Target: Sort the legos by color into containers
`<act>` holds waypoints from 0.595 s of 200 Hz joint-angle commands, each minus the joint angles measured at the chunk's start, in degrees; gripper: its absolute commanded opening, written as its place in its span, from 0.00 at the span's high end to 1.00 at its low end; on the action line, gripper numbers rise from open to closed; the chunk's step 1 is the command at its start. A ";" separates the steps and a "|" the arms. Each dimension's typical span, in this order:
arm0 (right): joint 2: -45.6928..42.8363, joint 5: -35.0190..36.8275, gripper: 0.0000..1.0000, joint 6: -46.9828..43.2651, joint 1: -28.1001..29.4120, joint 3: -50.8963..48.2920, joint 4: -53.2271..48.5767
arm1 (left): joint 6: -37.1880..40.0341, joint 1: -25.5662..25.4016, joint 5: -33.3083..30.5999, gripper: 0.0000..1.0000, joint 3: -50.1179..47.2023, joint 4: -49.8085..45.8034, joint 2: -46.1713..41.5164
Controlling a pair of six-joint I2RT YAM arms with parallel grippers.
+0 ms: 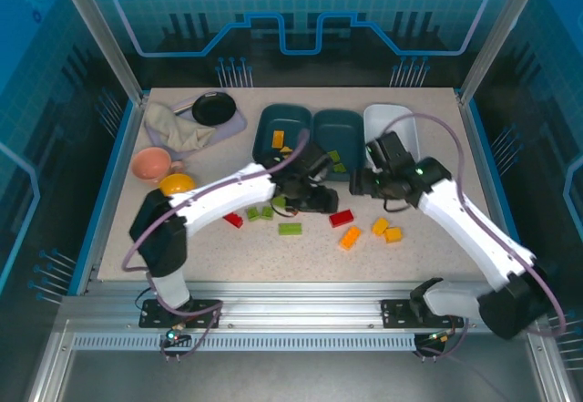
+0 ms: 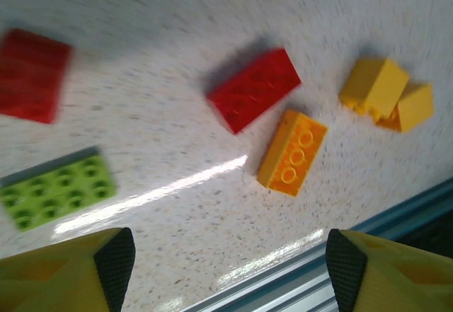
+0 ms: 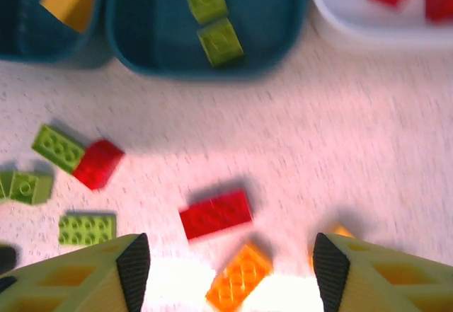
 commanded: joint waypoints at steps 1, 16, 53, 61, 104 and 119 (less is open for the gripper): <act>-11.65 -0.57 0.29 8.22 0.07 -2.79 -8.26 | 4.66 -3.86 -1.14 0.25 4.33 -1.86 5.43; -19.15 -0.64 0.25 10.36 0.03 -3.77 -10.47 | 4.93 -6.15 -1.89 0.25 7.18 -2.17 9.41; -28.11 2.27 0.21 10.87 -0.18 -3.25 -13.83 | 6.23 -10.27 -5.21 0.23 14.81 -4.96 17.90; -28.88 2.67 0.21 10.77 -0.29 -2.81 -14.17 | 6.42 -10.70 -6.04 0.23 16.13 -5.87 19.41; -30.78 3.77 0.21 11.33 -0.42 -1.19 -15.79 | 6.05 -11.02 -8.82 0.25 18.86 -7.50 24.33; -31.38 4.12 0.22 11.56 -0.46 -1.39 -15.77 | 6.29 -11.28 -8.47 0.27 19.54 -7.42 25.63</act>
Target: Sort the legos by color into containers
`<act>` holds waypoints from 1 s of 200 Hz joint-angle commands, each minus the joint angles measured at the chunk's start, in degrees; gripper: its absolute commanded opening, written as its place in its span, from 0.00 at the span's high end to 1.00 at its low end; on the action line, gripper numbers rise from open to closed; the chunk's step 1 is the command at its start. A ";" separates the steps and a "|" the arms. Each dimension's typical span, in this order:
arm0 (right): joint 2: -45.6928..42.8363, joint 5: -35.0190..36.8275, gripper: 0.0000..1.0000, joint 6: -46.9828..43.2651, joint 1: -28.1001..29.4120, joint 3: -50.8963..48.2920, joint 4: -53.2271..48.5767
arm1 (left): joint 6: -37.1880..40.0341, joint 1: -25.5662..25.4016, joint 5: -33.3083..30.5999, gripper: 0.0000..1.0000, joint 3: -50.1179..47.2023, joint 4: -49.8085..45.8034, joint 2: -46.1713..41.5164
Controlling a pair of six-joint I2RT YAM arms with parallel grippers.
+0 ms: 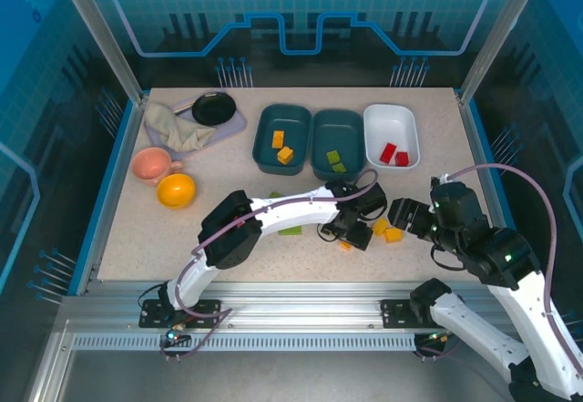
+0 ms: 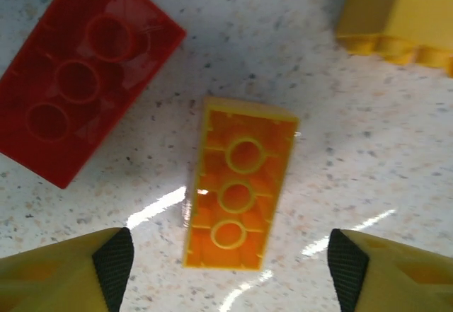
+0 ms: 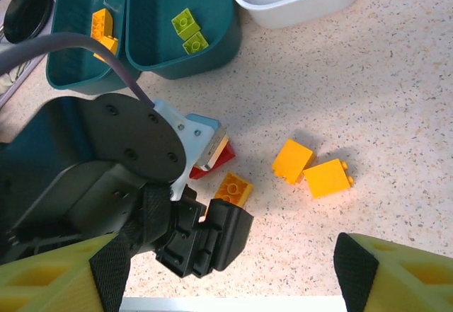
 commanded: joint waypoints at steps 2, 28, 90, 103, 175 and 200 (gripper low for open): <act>-1.41 1.86 0.22 1.40 -0.38 1.34 -1.91 | 1.72 -0.27 -1.63 0.28 2.47 -2.62 2.55; -1.59 2.22 0.23 1.31 -0.34 1.44 -1.90 | 2.12 -0.62 -1.37 0.37 3.96 -2.76 4.72; -0.22 2.19 0.24 -0.49 -0.45 2.26 -0.76 | 2.01 -0.74 -5.83 0.68 3.82 -2.98 3.40; 0.45 2.08 0.24 -1.82 -0.47 3.01 -0.43 | 1.26 -0.19 -6.44 0.70 2.66 -2.84 0.38; 9.09 -15.42 0.24 -10.73 -0.65 0.71 23.73 | -2.42 17.49 -5.09 0.71 -4.70 -5.33 -16.45; 18.87 -19.67 0.24 -9.83 -0.59 3.02 28.77 | -1.06 25.28 -6.19 0.71 -0.48 -7.35 -14.94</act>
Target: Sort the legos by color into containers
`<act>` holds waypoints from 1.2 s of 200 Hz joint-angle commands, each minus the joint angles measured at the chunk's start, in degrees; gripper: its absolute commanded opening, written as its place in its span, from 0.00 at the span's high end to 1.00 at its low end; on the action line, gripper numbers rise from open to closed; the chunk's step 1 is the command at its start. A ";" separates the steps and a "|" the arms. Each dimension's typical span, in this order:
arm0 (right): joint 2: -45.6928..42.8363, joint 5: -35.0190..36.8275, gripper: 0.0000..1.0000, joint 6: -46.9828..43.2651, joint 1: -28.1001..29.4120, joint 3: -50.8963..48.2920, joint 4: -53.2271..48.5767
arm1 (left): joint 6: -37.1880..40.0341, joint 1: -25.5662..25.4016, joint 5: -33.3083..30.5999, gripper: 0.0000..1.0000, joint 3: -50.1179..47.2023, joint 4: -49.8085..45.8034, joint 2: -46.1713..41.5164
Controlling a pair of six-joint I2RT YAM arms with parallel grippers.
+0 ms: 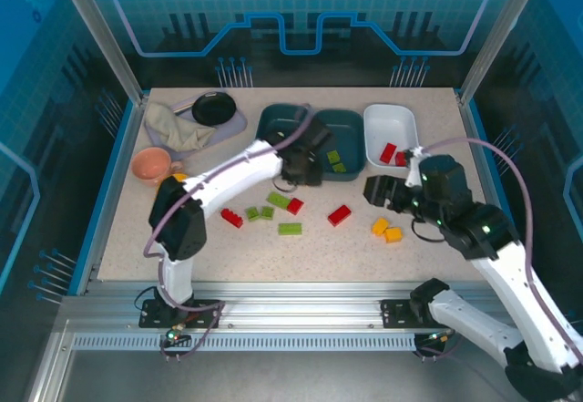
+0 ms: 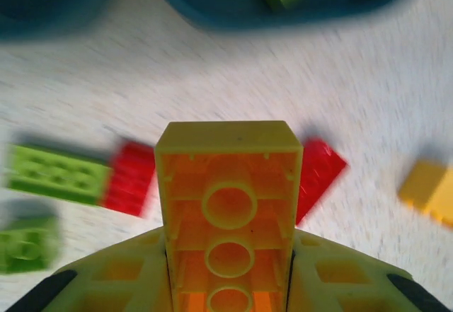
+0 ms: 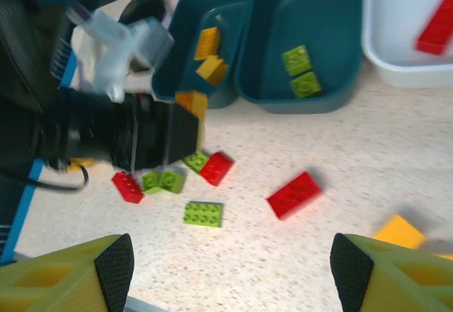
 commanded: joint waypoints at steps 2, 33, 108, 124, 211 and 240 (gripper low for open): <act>8.55 -7.85 0.24 -1.30 -0.46 1.30 10.46 | 0.10 5.73 -1.78 0.71 3.38 -5.01 2.07; 19.30 -11.48 0.24 0.34 -1.82 4.57 15.07 | -1.95 12.62 -4.37 0.72 14.83 -11.45 11.05; 34.52 -22.46 0.24 7.15 -7.15 9.33 25.27 | -5.85 17.04 -6.96 0.73 33.73 -18.77 29.26; 35.19 -22.74 0.24 6.86 -7.57 9.80 24.99 | -6.13 17.26 -6.33 0.72 34.89 -18.44 30.61; 34.44 -19.90 0.23 1.25 -8.48 9.49 17.71 | -7.63 17.22 -4.52 0.41 37.72 -19.32 29.89; 33.47 -16.94 0.24 -2.11 -7.37 9.49 14.95 | -8.21 17.02 -2.91 0.36 39.63 -18.34 25.63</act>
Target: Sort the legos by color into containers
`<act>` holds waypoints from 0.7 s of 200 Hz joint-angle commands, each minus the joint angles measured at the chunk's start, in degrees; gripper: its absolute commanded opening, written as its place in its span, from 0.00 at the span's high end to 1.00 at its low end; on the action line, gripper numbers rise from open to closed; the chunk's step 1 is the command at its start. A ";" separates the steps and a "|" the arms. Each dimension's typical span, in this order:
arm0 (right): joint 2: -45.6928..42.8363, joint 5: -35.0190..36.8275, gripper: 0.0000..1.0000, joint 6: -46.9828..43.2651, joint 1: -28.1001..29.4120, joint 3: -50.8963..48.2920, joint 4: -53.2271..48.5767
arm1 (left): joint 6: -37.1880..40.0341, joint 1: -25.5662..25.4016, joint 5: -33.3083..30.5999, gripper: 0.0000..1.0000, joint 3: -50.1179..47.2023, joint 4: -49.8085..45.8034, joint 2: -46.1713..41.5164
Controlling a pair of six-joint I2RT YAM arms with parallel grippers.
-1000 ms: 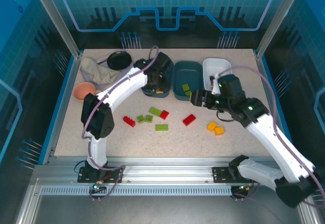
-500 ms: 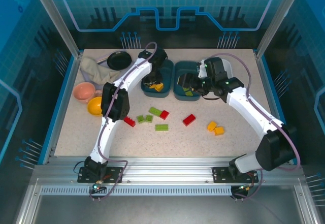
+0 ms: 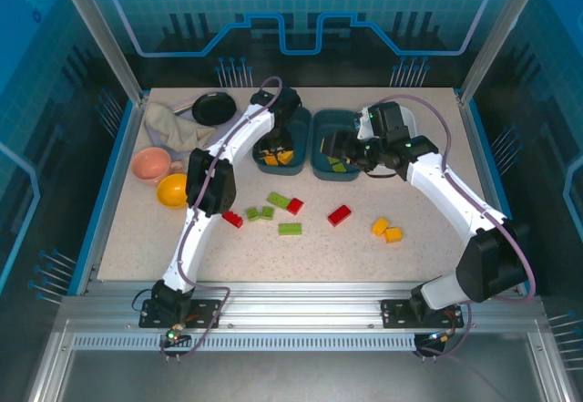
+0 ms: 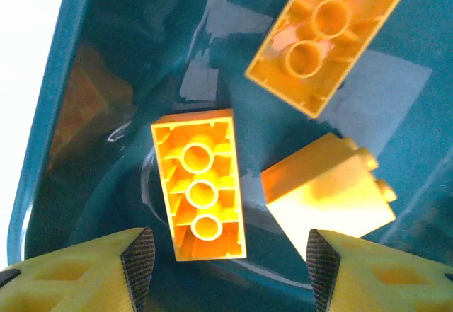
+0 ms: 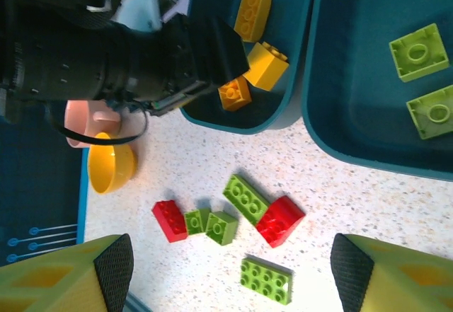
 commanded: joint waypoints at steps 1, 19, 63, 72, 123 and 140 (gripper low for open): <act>-1.80 2.77 0.24 -4.28 0.26 1.57 -4.07 | -1.10 0.29 1.95 0.36 3.02 -0.37 -6.42; -1.79 4.47 0.25 -7.03 2.60 1.27 -4.97 | -2.11 0.19 2.45 0.34 2.37 -0.25 -10.74; 1.36 11.85 0.27 -16.68 15.60 2.81 -6.08 | -5.82 2.54 3.56 0.30 -20.43 5.76 -32.02; 2.75 12.67 0.27 -18.27 18.73 3.85 -6.05 | -6.94 3.59 3.58 0.29 -27.33 7.25 -37.68; 16.48 12.43 0.31 -21.35 30.81 12.12 -3.99 | -14.62 8.80 1.41 0.28 -60.39 6.49 -68.37; 22.30 11.77 0.33 -22.63 33.10 16.84 -4.37 | -18.20 8.82 -0.13 0.28 -68.25 3.19 -77.44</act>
